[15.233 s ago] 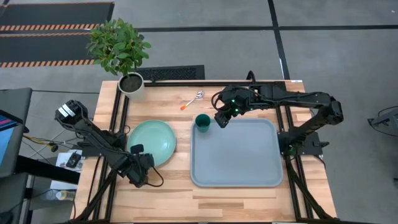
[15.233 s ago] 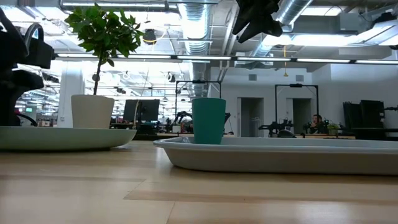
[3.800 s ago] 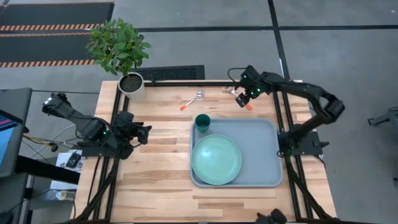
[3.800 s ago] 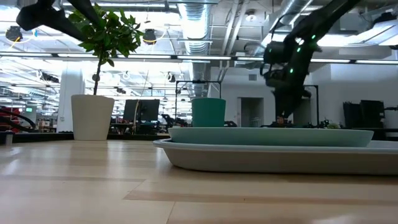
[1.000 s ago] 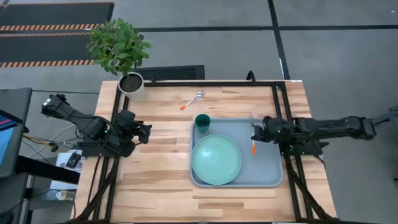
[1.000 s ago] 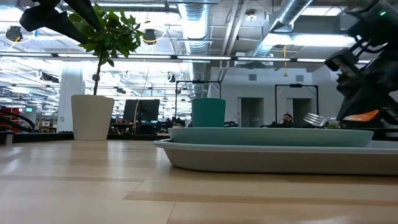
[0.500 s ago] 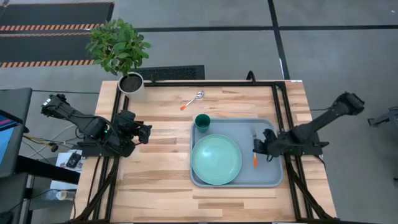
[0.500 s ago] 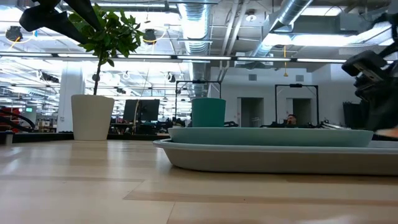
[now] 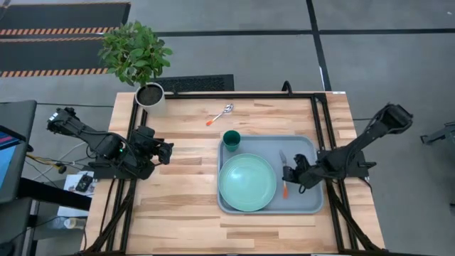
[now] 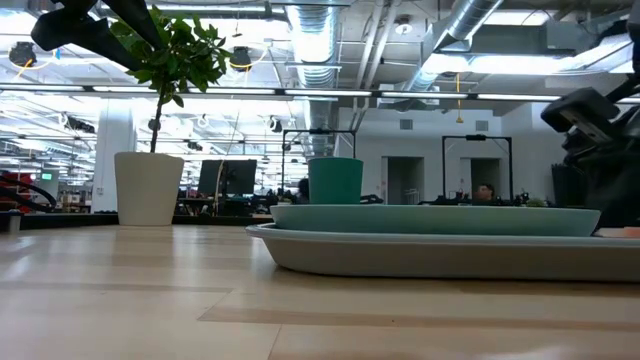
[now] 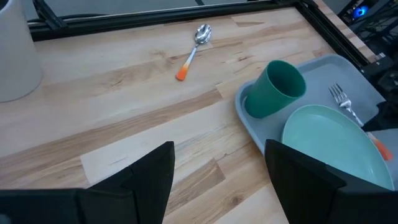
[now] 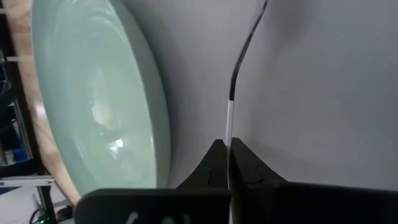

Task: Pick and place plate/cup/fork/spoon on tray
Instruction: Put the orange fork on the blue tray to the right of the green plate

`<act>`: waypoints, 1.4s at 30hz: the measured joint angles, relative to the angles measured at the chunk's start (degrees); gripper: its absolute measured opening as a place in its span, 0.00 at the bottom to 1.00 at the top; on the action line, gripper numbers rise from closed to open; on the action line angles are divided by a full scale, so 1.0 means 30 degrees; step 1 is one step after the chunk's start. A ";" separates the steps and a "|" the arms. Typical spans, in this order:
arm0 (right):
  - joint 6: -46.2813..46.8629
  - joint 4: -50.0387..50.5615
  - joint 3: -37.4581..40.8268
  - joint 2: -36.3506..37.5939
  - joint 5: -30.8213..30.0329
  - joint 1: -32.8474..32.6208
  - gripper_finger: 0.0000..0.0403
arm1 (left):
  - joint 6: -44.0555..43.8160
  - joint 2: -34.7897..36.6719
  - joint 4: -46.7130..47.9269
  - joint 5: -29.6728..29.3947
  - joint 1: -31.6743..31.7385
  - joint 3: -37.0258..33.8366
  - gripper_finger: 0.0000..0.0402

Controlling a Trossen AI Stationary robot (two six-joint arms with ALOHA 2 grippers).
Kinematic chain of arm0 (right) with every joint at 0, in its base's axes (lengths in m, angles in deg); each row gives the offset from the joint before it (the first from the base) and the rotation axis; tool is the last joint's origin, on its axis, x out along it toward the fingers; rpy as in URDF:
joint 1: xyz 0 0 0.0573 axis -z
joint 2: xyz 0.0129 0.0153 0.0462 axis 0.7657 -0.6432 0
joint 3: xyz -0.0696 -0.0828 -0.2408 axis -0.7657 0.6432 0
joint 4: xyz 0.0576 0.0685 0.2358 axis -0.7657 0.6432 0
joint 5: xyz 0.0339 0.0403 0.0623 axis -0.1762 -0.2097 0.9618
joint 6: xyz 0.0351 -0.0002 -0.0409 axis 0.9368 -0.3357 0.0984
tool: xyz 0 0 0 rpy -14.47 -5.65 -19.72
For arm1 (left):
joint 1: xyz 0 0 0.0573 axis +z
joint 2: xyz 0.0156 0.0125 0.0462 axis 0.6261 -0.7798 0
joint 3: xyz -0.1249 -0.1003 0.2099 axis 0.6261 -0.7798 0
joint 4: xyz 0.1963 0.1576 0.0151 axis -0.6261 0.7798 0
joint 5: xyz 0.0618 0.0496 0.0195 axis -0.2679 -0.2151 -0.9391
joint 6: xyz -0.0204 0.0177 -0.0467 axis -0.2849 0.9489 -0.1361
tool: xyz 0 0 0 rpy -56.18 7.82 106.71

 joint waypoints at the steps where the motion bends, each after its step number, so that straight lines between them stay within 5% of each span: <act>1: -0.0007 -0.0445 -0.0006 -0.0393 0.0001 0.0006 0.00 | -0.0001 0.0000 0.0000 0.0000 0.0000 0.0000 0.59; 17: -0.0109 -0.2920 -0.0053 -0.2755 -0.0093 0.0012 0.02 | -0.0004 0.0007 -0.0058 0.0219 0.0000 0.0000 0.59; 30: -0.1660 0.0254 -0.2233 -0.1354 0.0027 0.0015 0.01 | 0.0251 0.0007 -0.0051 0.0140 0.0000 0.0000 0.59; 42: 0.0154 0.0780 -0.2251 -0.2351 -0.0231 -0.1381 0.01 | 0.0238 0.0007 -0.0051 0.0036 0.0002 0.0000 0.59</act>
